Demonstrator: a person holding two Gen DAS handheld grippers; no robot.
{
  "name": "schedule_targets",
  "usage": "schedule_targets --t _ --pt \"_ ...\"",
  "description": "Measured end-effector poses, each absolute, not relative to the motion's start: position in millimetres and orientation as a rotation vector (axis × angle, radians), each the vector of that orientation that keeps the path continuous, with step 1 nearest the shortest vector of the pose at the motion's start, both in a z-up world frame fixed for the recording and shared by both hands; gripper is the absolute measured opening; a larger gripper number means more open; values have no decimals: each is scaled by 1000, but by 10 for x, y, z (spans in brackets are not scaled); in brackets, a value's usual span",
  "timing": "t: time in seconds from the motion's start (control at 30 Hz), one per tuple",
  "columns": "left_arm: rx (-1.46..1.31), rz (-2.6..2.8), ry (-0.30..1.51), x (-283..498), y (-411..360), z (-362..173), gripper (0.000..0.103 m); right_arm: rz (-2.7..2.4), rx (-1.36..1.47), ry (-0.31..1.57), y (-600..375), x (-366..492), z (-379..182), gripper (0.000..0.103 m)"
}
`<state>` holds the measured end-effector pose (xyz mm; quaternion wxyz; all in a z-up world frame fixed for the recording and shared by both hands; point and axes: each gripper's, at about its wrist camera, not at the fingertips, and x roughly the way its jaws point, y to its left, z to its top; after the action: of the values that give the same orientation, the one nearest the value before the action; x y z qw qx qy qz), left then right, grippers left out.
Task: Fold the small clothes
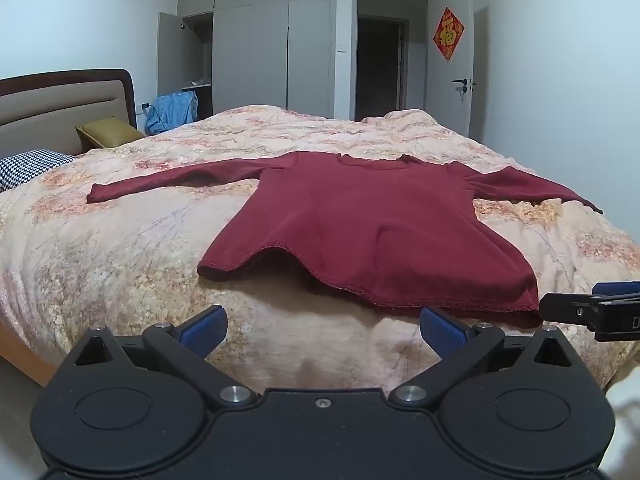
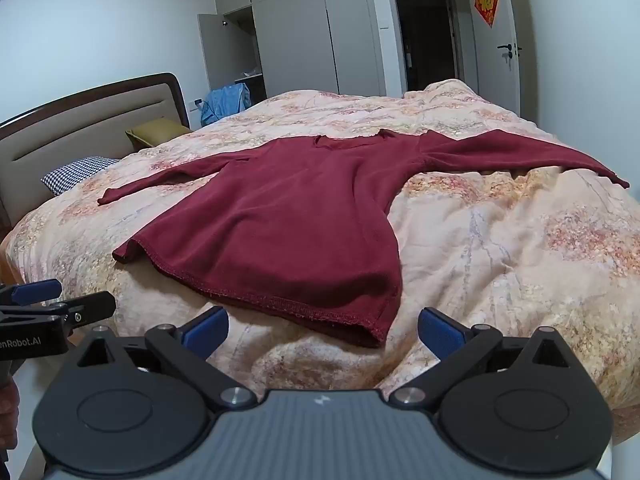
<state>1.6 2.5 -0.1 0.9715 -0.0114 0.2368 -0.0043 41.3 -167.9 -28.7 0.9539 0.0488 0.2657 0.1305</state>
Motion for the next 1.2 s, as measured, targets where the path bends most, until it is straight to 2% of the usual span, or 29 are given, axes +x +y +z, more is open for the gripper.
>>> schedule_targets --t 1.2 --pt "-6 9 466 -6 -5 27 102 253 110 523 -1708 401 -285 103"
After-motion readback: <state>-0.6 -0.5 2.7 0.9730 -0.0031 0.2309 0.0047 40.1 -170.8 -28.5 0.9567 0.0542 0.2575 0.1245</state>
